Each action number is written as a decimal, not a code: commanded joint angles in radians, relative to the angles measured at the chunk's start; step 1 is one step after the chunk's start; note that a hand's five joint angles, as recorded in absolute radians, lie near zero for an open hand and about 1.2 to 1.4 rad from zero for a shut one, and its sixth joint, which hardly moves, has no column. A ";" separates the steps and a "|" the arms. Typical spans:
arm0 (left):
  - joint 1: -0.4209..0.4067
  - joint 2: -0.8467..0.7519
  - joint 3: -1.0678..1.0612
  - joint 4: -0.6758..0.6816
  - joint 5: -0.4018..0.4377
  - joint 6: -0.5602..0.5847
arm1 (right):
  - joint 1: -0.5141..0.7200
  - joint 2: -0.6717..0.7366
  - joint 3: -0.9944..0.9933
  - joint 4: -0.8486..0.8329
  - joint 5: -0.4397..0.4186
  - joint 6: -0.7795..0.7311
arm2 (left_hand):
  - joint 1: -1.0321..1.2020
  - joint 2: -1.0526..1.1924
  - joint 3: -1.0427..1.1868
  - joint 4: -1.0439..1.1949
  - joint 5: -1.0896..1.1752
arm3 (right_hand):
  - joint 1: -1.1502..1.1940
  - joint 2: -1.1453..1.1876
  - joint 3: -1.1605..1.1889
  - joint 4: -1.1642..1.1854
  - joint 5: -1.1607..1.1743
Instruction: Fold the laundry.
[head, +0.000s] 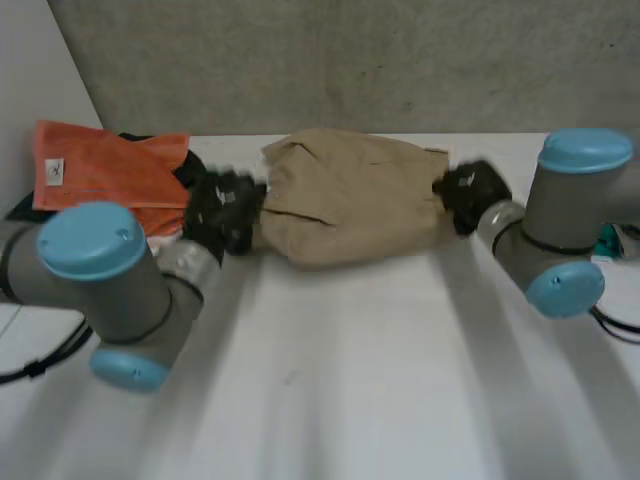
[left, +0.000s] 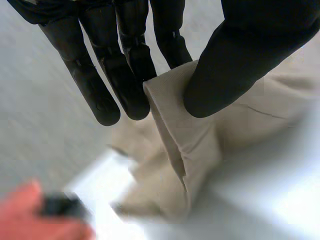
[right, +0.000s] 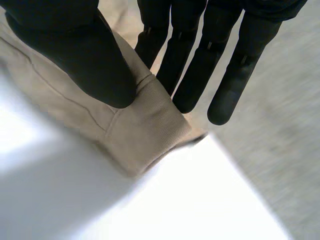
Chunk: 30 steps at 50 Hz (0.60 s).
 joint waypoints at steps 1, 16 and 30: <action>-0.044 0.186 -0.217 -0.333 -0.002 0.051 | -0.007 -0.115 0.209 0.227 -0.007 -0.077 | 0.238 0.199 0.203 0.196 0.220 | 0.317 0.225 0.202 0.198 0.214; -0.191 0.549 -0.396 -0.867 0.001 0.078 | -0.104 -0.609 0.746 0.468 -0.041 -0.513 | 0.238 0.199 0.203 0.196 0.220 | 0.317 0.225 0.202 0.198 0.214; -0.079 0.134 0.032 -0.260 -0.068 0.080 | -0.092 -0.378 0.412 0.088 -0.056 -0.092 | 0.238 0.199 0.203 0.196 0.220 | 0.317 0.225 0.202 0.198 0.214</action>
